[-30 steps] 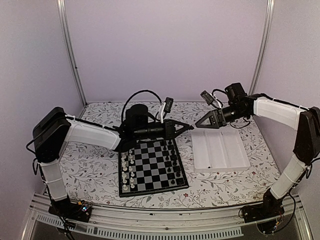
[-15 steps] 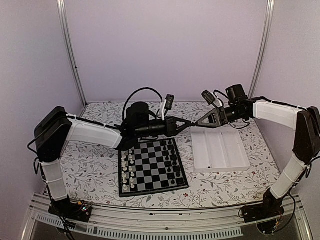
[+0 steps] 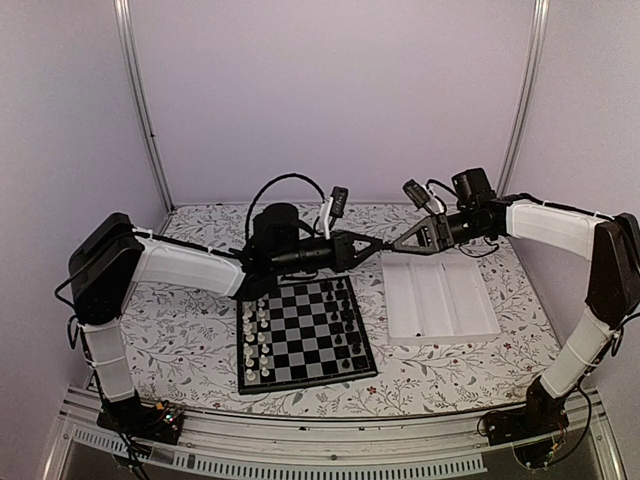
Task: Set up the chess pieces on the board
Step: Place the chess piece on the chessboard.
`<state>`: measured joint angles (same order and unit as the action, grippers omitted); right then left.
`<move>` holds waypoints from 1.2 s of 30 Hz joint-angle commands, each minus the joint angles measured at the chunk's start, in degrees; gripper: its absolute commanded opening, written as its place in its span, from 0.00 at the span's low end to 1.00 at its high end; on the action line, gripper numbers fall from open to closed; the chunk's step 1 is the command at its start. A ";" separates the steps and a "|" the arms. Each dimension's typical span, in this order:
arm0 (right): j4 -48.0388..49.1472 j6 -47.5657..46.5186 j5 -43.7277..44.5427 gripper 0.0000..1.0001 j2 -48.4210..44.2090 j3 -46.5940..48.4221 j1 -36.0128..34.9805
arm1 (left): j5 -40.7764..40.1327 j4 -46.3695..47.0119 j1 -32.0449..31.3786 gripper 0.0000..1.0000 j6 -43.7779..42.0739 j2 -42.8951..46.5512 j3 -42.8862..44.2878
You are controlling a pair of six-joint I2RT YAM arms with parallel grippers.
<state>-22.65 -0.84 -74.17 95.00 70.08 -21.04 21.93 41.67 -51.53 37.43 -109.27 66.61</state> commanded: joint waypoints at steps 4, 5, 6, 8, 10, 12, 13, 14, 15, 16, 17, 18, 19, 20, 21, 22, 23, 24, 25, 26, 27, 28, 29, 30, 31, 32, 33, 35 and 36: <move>0.31 -0.20 6.21 0.46 -2.10 0.20 -0.04 | -0.98 -0.68 -0.94 0.17 -1.12 -0.21 2.79; 0.11 -0.15 7.00 0.46 -2.30 0.37 0.21 | -1.27 -1.04 -0.94 0.17 -1.20 -0.20 2.88; 0.07 -0.13 7.25 0.46 -2.42 0.40 0.31 | -1.41 -1.29 -0.99 0.17 -1.17 -0.15 2.91; -0.03 -0.26 5.46 0.46 -2.49 0.42 0.36 | -1.29 -1.33 -0.95 0.17 -1.33 -0.14 2.90; 0.17 -0.17 1.69 0.44 -1.94 0.20 0.32 | -1.11 -1.33 -0.94 0.17 -1.31 -0.52 3.21; 1.65 0.35 -1.28 0.43 -1.18 -0.21 0.34 | -0.71 -1.25 -0.94 0.18 -1.26 -0.93 3.70; 2.42 1.34 -2.42 0.42 -1.00 -0.29 0.30 | -0.53 -1.29 -0.94 0.18 -1.10 -1.14 3.89; 2.82 2.26 -3.53 0.41 -0.56 -0.23 0.36 | -0.36 -1.18 -1.01 0.17 -1.08 -1.33 4.10; 3.35 2.97 -4.32 0.39 -0.31 -0.28 0.32 | -0.25 -1.16 -1.03 0.18 -1.05 -1.56 4.28; 3.68 3.29 -4.73 0.38 -0.05 -0.30 0.32 | -0.08 -1.15 -1.03 0.17 -0.98 -1.63 4.39; 3.89 3.70 -5.09 0.36 0.13 -0.34 0.27 | -0.05 -1.15 -1.05 0.18 -1.02 -1.74 4.45; 4.14 3.84 -5.60 0.34 0.26 -0.30 0.27 | -0.03 -1.15 -1.08 0.18 -0.99 -1.84 4.55; 4.46 3.97 -6.04 0.32 0.42 -0.30 0.23 | 0.11 -1.15 -1.07 0.18 -1.03 -1.94 4.60; 4.66 4.12 -6.33 0.30 0.52 -0.29 0.21 | 0.23 -1.20 -1.12 0.18 -0.93 -2.13 4.74; 4.91 4.21 -6.50 0.28 0.66 -0.29 0.25 | 0.27 -1.24 -1.12 0.18 -0.91 -2.24 4.82; 5.11 4.33 -6.51 0.26 0.70 -0.23 0.21 | 0.36 -1.24 -1.12 0.18 -0.87 -2.36 4.90; 5.22 4.28 -6.58 0.24 0.71 -0.29 0.26 | 0.46 -1.20 -1.13 0.18 -0.79 -2.48 4.93; 5.33 4.35 -6.55 0.23 0.65 -0.30 0.29 | 0.62 -1.24 -1.13 0.18 -0.74 -2.58 5.00; 5.27 4.29 -6.48 0.22 0.66 -0.26 0.29 | 0.72 -1.24 -1.12 0.18 -0.70 -2.63 5.02; 5.33 4.34 -6.24 0.20 0.59 -0.22 0.23 | 0.78 -1.24 -1.12 0.18 -0.63 -2.75 5.10; 5.34 4.23 -6.11 0.20 0.54 -0.07 0.30 | 0.88 -1.24 -1.12 0.18 -0.54 -2.81 5.19; 5.34 4.19 -6.01 0.19 0.61 0.00 0.34 | 0.91 -1.24 -1.12 0.18 -0.37 -2.86 5.27; 5.33 4.12 -5.82 0.19 0.67 0.20 0.32 | 0.99 -1.24 -1.12 0.18 -0.39 -3.00 5.35; 5.34 4.10 -5.69 0.19 0.77 0.30 0.38 | 1.13 -1.17 -1.14 0.17 -0.34 -2.99 5.37; 5.34 4.05 -5.61 0.19 0.86 0.46 0.32 | 1.25 -1.16 -1.12 0.18 -0.30 -3.01 5.44; 5.34 4.02 -5.49 0.18 0.96 0.63 0.36 | 1.27 -1.15 -1.12 0.18 -0.32 -2.99 5.46; 5.30 3.94 -5.46 0.18 1.02 0.82 0.30 | 1.34 -1.15 -1.12 0.18 -0.26 -2.98 5.46; 5.23 4.00 -5.26 0.18 1.31 1.17 0.36 | 1.40 -1.15 -1.12 0.17 -0.19 -2.99 5.46; 5.24 3.94 -5.02 0.18 1.43 1.31 0.32 | 1.40 -1.17 -1.12 0.17 -0.24 -3.03 5.46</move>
<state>-18.76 3.42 -77.71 95.11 70.08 -20.49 23.11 41.28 -52.12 37.12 -110.50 71.02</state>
